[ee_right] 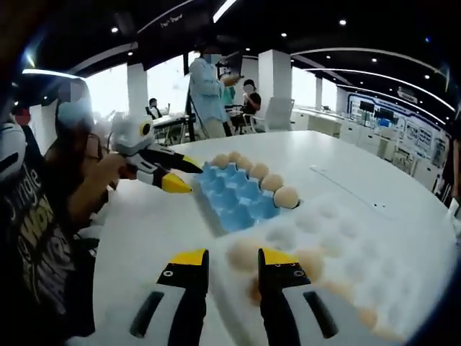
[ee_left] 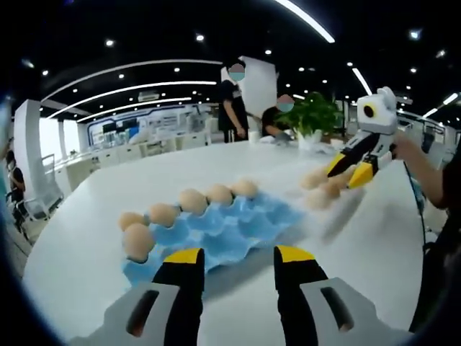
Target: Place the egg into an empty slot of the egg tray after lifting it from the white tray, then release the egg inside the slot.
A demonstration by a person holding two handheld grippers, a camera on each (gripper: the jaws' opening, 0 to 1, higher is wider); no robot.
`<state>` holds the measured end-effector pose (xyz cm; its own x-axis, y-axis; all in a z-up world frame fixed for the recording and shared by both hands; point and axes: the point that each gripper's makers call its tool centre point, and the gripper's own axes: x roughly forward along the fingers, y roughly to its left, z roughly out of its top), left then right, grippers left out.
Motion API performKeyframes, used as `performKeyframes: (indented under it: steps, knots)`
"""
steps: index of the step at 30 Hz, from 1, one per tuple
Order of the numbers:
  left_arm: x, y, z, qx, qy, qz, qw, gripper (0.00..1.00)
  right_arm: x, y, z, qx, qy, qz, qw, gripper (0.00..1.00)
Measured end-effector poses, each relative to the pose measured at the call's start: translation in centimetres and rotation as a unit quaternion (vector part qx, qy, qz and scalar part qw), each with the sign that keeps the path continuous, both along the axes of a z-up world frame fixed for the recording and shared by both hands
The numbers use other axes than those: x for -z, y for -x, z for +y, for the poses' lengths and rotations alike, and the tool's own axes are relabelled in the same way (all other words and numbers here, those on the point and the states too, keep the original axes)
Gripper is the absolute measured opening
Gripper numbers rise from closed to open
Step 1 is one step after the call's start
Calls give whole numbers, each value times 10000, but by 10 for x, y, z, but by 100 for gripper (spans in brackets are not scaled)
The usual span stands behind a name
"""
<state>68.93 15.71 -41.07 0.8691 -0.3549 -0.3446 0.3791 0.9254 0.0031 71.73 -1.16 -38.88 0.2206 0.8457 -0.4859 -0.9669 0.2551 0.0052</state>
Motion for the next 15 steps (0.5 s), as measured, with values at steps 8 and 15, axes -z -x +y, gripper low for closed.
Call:
performKeyframes:
  steps: [8,15]
  knots:
    - [4,9,-19,266,-47,54,9996,43,1,-23,-13,103,261,-115,9995,29]
    - [2,15,-35,471,-38,33,9989,43,2,-43,-17,183,462,-212,9985,28]
